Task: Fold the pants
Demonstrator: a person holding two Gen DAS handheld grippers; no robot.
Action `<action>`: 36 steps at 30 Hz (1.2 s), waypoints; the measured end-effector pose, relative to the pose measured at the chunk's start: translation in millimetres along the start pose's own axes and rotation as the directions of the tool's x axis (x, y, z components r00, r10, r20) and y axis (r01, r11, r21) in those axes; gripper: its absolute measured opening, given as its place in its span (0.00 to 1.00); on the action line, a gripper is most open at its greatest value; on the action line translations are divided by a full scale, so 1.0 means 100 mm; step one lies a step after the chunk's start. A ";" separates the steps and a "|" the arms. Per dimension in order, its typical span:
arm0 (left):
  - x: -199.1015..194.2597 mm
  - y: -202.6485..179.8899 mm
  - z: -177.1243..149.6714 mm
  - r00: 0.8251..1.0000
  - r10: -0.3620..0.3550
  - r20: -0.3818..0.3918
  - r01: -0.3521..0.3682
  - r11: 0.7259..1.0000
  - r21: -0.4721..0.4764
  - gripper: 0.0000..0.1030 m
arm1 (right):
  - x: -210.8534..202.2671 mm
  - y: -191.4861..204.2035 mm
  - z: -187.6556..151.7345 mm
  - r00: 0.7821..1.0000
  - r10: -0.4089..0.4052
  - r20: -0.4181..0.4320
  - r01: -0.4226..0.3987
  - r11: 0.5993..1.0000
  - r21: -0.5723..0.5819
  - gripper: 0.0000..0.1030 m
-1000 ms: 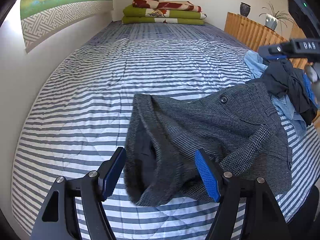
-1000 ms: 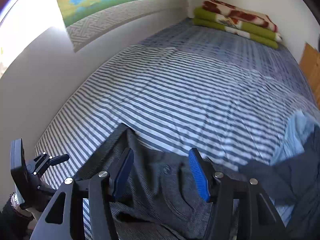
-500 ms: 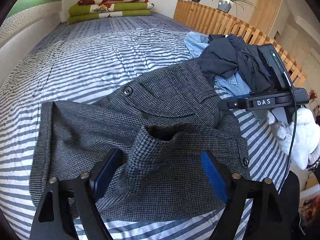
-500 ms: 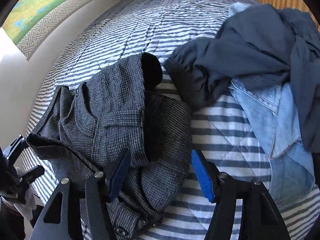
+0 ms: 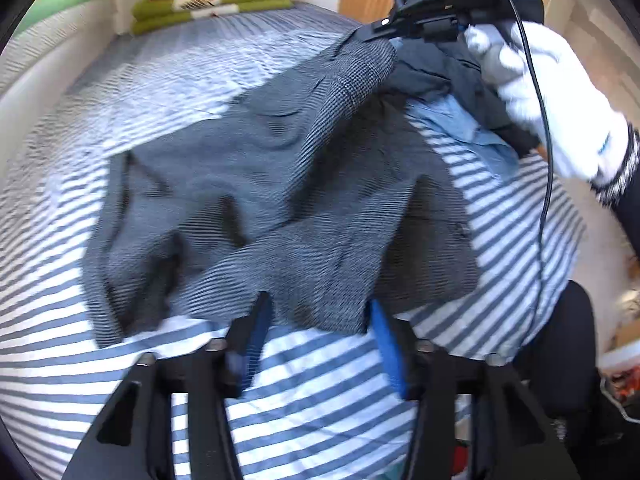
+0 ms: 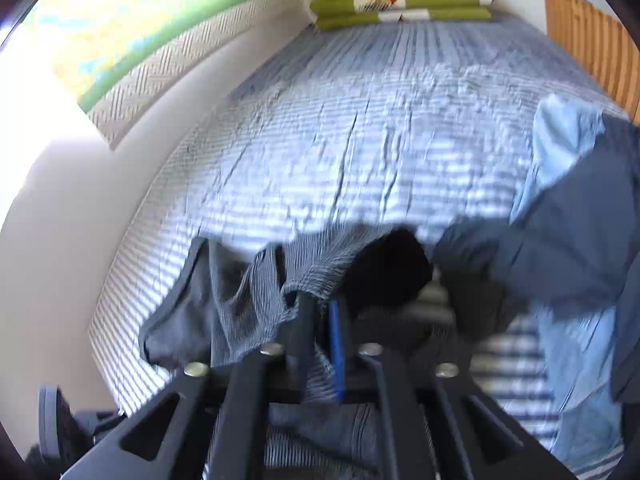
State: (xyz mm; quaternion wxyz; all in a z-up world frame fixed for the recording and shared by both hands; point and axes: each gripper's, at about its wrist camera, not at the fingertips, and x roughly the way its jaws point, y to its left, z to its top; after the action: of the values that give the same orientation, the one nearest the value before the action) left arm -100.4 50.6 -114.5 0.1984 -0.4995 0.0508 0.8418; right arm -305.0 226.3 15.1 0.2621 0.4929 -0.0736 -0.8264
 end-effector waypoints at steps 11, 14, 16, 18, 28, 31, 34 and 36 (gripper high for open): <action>-0.30 1.25 0.02 0.972 0.223 0.069 -0.192 0.933 -0.305 0.81 | 0.34 -0.16 -0.05 0.993 -0.092 -0.072 0.091 0.996 -0.023 0.33; -0.23 1.51 0.04 0.975 0.217 0.052 -0.181 0.905 -0.386 0.80 | 0.21 -0.35 -0.32 0.990 -0.123 -0.068 0.124 0.992 0.003 0.52; -0.12 1.62 0.02 0.979 0.201 0.036 -0.165 0.883 -0.439 0.78 | 0.15 -0.49 -0.56 0.982 -0.173 -0.078 0.174 0.985 0.010 0.57; -0.11 1.58 -0.03 0.988 0.147 0.049 -0.108 0.884 -0.455 0.76 | 0.14 -0.64 -0.82 0.968 -0.226 -0.113 0.230 0.973 0.025 0.58; 0.17 0.50 -0.09 0.989 -0.149 -0.020 0.128 0.902 -0.412 0.90 | 0.44 -0.99 -1.30 0.976 -0.113 -0.187 0.156 0.960 0.231 0.59; 0.40 0.29 0.00 0.988 -0.151 -0.040 0.117 0.887 -0.447 0.90 | 0.45 -0.87 -1.30 0.978 -0.099 -0.186 0.140 0.965 0.221 0.48; 0.56 0.14 0.05 0.992 -0.114 -0.052 0.075 0.876 -0.477 0.65 | 0.36 -0.84 -1.33 0.977 -0.111 -0.181 0.149 0.965 0.218 0.20; 0.63 0.11 0.03 0.992 -0.083 -0.099 0.026 0.877 -0.479 0.29 | 0.20 -0.86 -1.35 0.986 -0.070 -0.149 0.106 0.962 0.250 0.12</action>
State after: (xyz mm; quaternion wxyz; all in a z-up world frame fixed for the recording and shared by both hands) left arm -133.7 58.8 -168.3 0.0898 -0.5826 -0.1604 0.7917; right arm -228.3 308.2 -101.1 0.1632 0.5819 -0.1397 -0.7843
